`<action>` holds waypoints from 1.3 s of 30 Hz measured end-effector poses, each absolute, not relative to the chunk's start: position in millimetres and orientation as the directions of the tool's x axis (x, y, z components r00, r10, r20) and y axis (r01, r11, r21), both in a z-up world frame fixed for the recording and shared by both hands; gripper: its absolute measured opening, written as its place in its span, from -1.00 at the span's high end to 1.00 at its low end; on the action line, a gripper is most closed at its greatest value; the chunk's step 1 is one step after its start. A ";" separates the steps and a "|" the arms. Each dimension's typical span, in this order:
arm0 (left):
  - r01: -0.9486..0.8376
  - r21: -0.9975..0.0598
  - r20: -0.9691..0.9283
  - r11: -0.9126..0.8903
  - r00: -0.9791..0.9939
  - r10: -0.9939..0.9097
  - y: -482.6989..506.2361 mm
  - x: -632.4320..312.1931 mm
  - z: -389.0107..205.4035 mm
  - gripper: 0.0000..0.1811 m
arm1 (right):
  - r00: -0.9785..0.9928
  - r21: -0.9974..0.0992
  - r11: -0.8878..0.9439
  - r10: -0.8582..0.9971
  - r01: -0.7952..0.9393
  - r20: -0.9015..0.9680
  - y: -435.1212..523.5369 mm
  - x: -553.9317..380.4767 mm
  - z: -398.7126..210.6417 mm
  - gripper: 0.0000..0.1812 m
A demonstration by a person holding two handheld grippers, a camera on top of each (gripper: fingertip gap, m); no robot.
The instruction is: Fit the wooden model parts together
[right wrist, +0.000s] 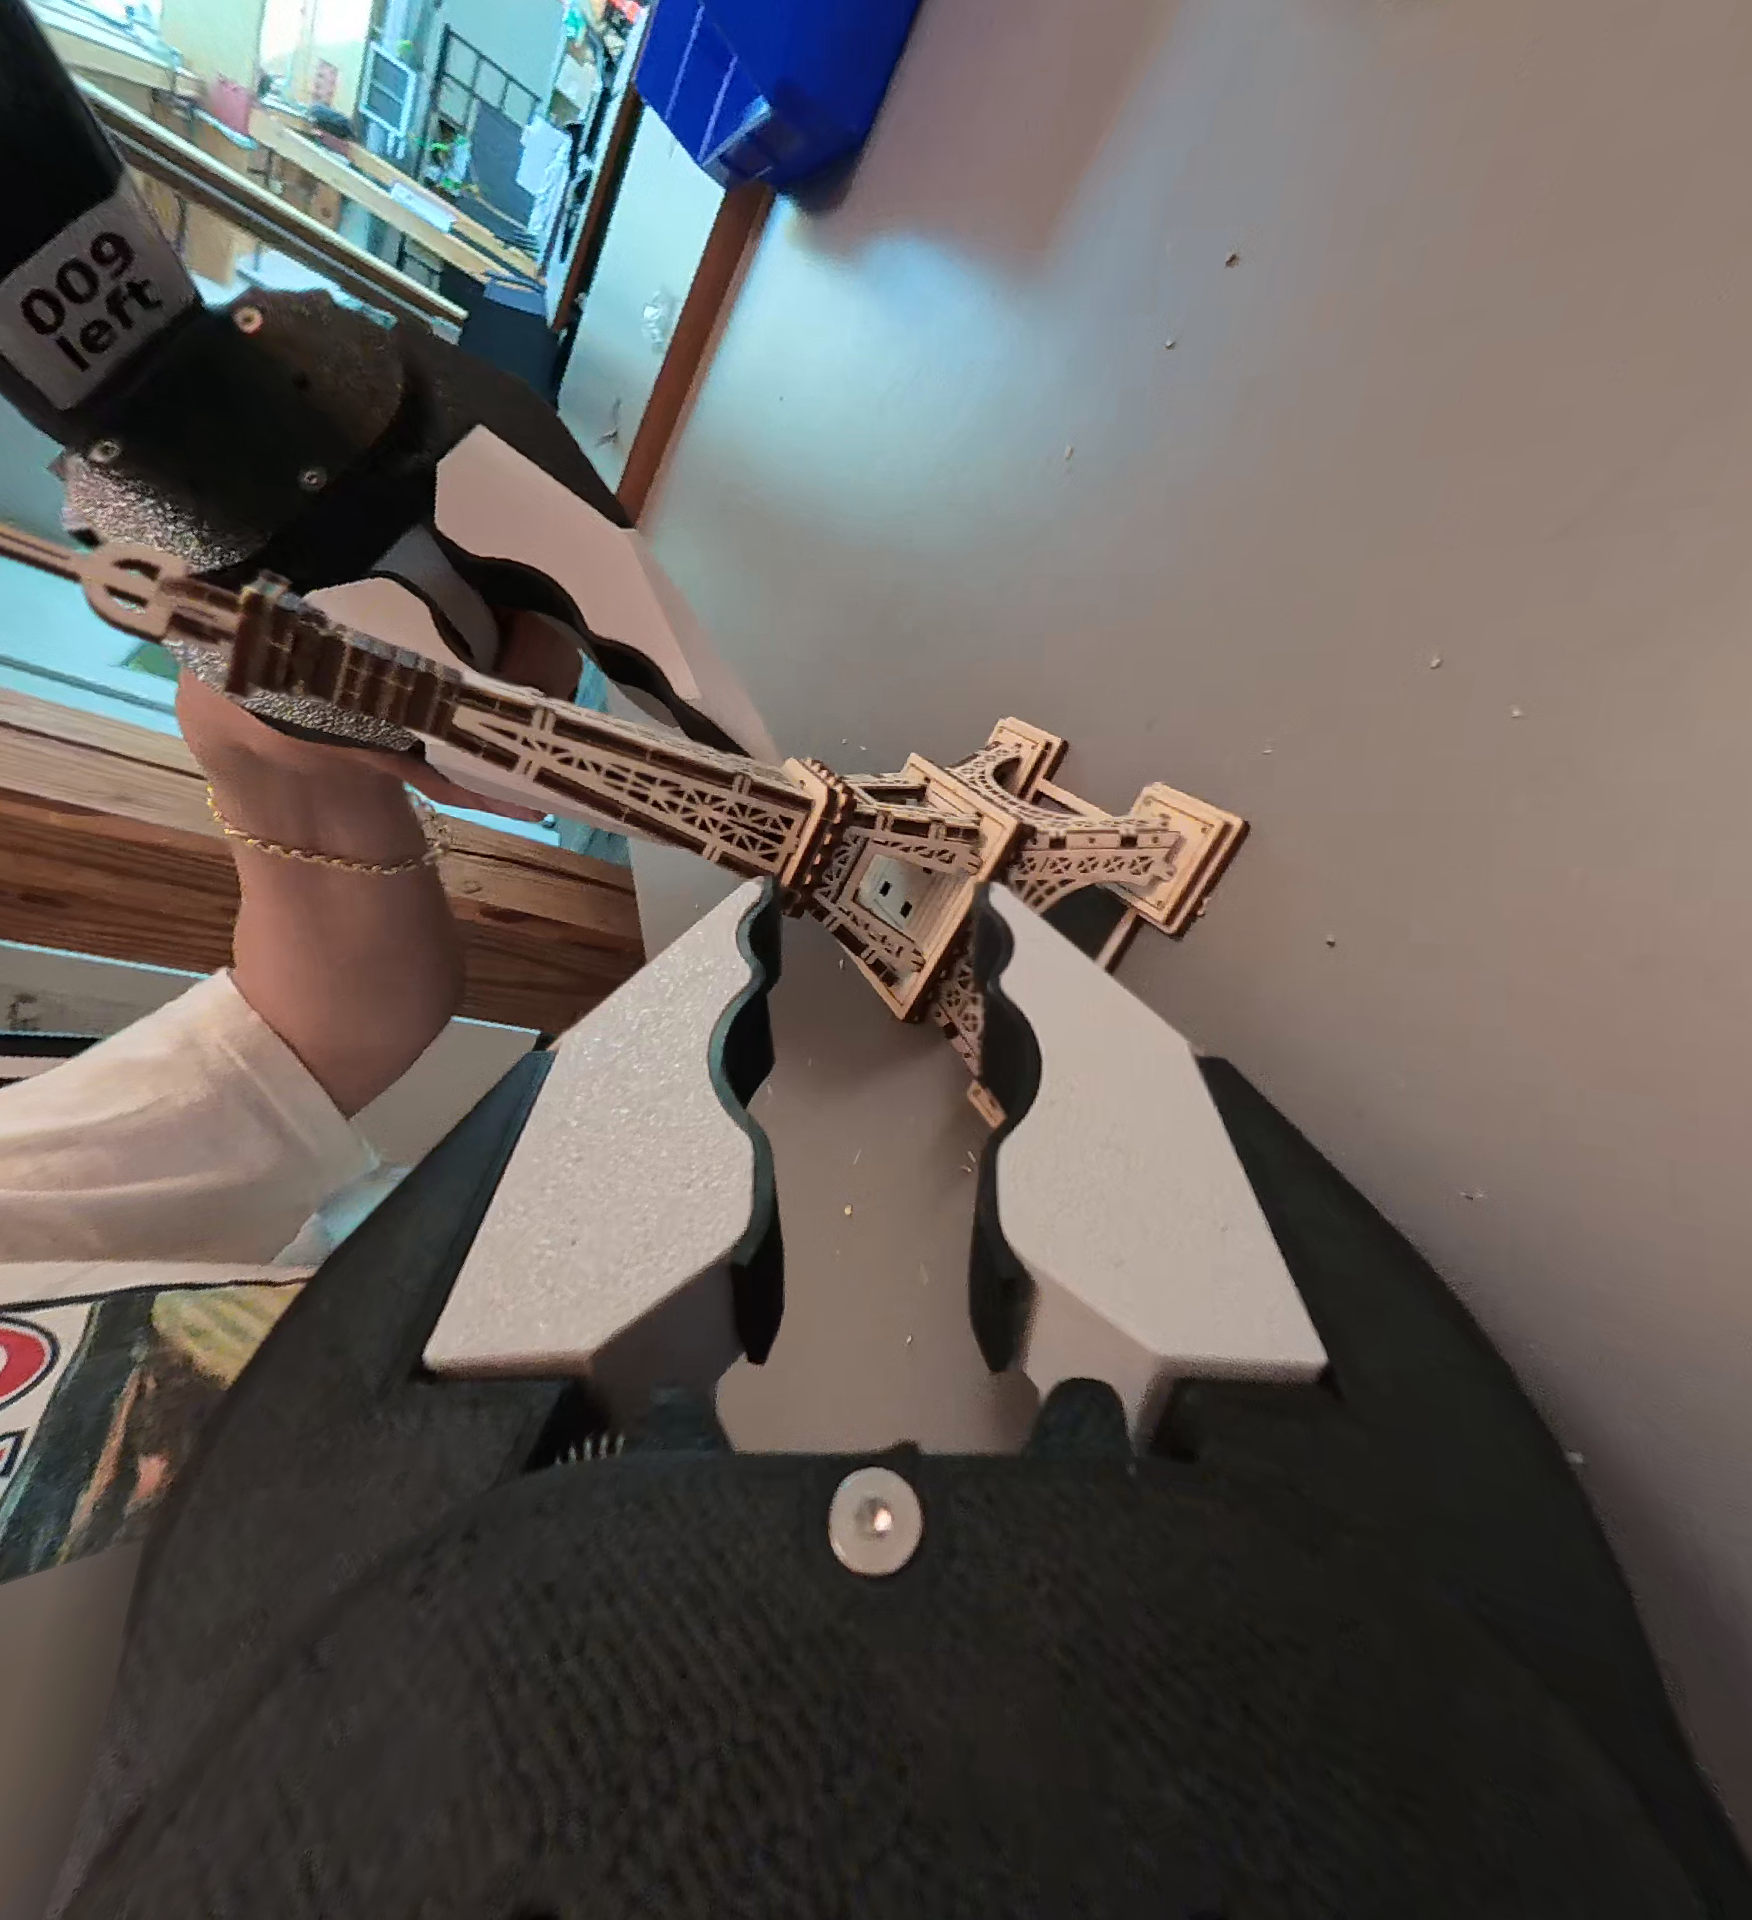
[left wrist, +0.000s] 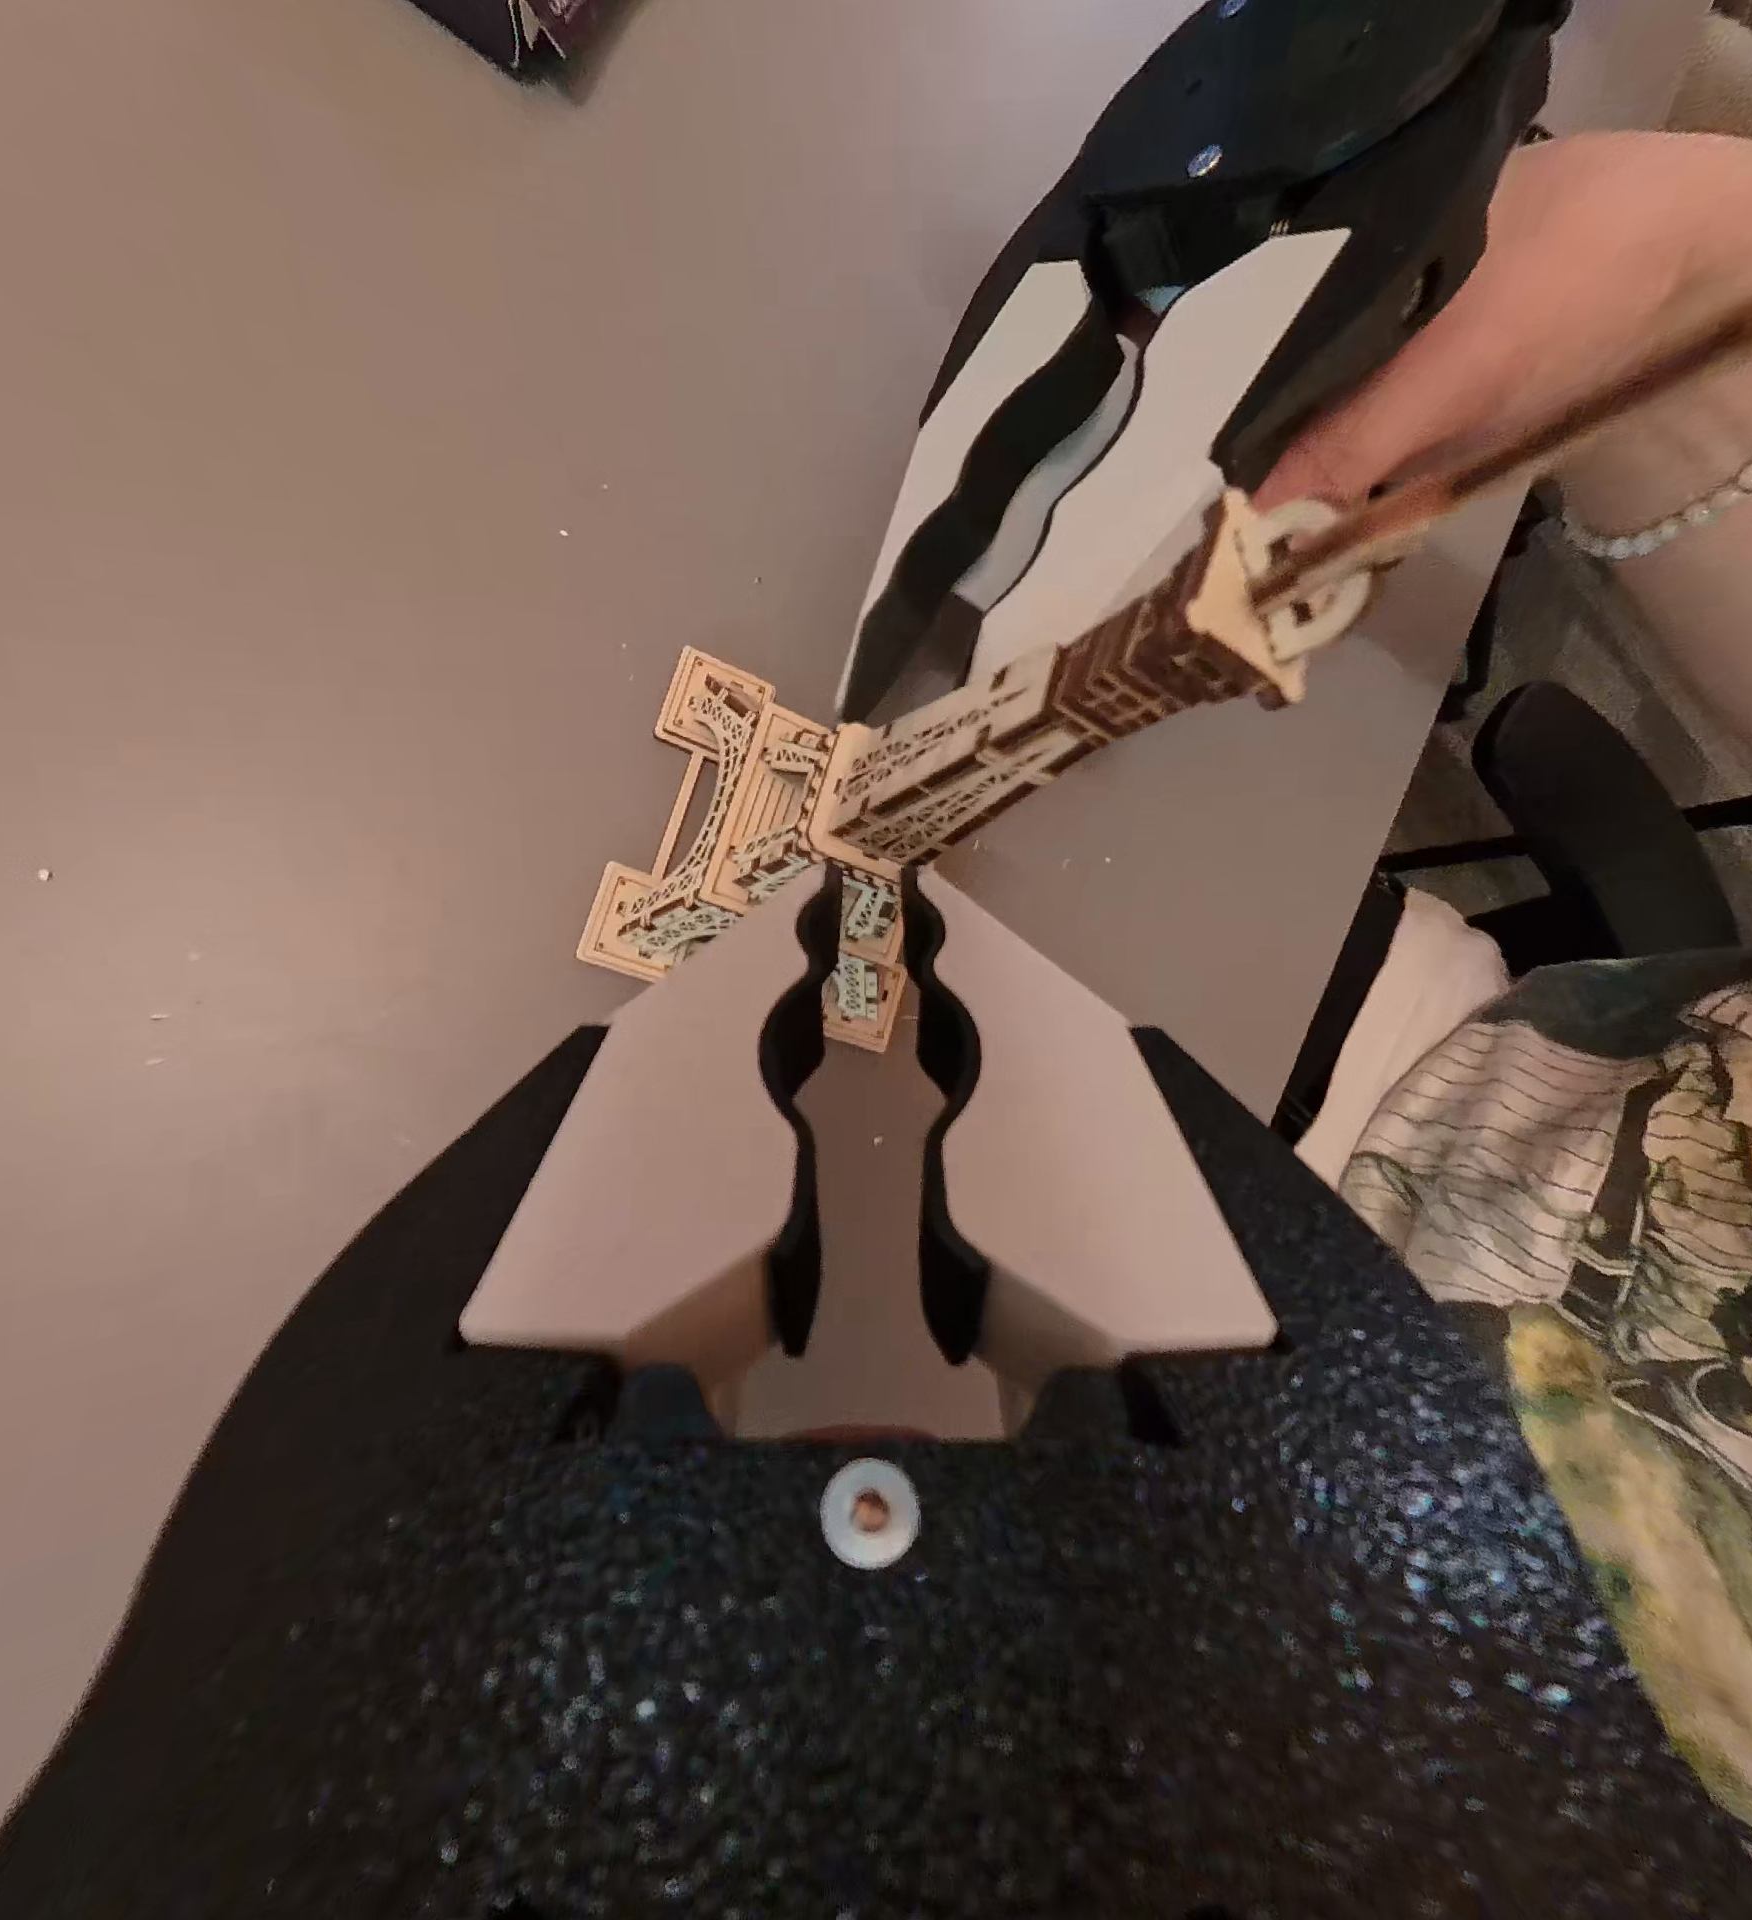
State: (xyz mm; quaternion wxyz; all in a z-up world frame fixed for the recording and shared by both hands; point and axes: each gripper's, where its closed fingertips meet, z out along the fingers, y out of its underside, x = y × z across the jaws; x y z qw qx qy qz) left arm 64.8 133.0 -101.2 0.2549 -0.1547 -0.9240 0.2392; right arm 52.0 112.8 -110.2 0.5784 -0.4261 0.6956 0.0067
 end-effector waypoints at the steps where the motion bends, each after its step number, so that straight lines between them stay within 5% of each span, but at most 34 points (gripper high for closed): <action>1: 0.168 -0.505 0.402 0.847 -0.822 0.403 133.2 64.8 -101.4 0.90 | 0.042 -0.481 0.636 -0.577 -0.604 -0.815 114.3 51.9 -108.9 0.65; 5: 0.195 -0.459 0.397 0.867 -0.828 0.396 134.0 64.9 -102.0 0.91 | 0.098 -0.472 0.645 -0.527 -0.601 -0.844 122.7 51.6 -98.8 0.93; 20: 0.216 -0.393 0.387 0.894 -0.843 0.374 136.5 63.2 -102.3 0.94 | 0.040 -0.390 0.671 -0.474 -0.631 -0.880 125.2 50.2 -99.0 0.94; 39: 0.201 -0.342 0.366 0.918 -0.871 0.327 139.0 60.2 -101.9 1.00 | 0.002 -0.414 0.688 -0.515 -0.596 -0.857 125.6 50.4 -99.4 0.94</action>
